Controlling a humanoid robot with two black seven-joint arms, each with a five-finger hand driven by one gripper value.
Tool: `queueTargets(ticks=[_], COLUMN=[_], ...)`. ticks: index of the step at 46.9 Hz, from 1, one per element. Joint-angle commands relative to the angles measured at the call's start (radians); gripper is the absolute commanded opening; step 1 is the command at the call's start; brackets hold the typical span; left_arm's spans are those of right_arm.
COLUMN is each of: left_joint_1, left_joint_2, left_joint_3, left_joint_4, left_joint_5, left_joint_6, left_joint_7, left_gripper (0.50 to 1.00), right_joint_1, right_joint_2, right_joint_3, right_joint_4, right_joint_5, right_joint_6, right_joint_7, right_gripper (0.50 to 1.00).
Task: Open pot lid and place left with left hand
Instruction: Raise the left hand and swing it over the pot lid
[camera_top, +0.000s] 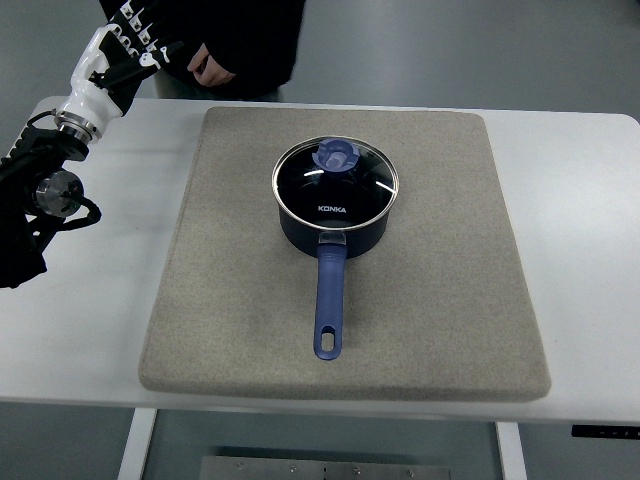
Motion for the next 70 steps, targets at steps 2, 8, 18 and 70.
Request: queueTargets(ticks=[2,8,18,70], left_joint_1=[0.001,0.004,0.002,-0.203], left_joint_2=[0.000,-0.002,-0.002,0.084], left_joint_3=[0.000,0.000,0.000,0.065], left_joint_4=[-0.003,-0.002,-0.002,-0.284], left_joint_5=[0.002,0.000,0.000,0.843], left_joint_6=[0.000,0.001,0.003,-0.016], left_joint_7=[0.000,0.000,0.000,0.000], left_gripper=[0.992,0.992,0.992,0.979], right_joint_1=[0.000,0.000,0.000,0.000], right_joint_2=[0.000,0.000,0.000,0.000], right_joint_3=[0.000,0.000,0.000,0.000], right_joint_4=[0.002,0.000,0.000,0.000], right_joint_5=[0.000,0.000,0.000,0.000], right_joint_6=[0.000,0.000,0.000,0.000], right_joint_7=[0.000,0.000,0.000,0.000], right_gripper=[0.917,0.917,0.917,0.917])
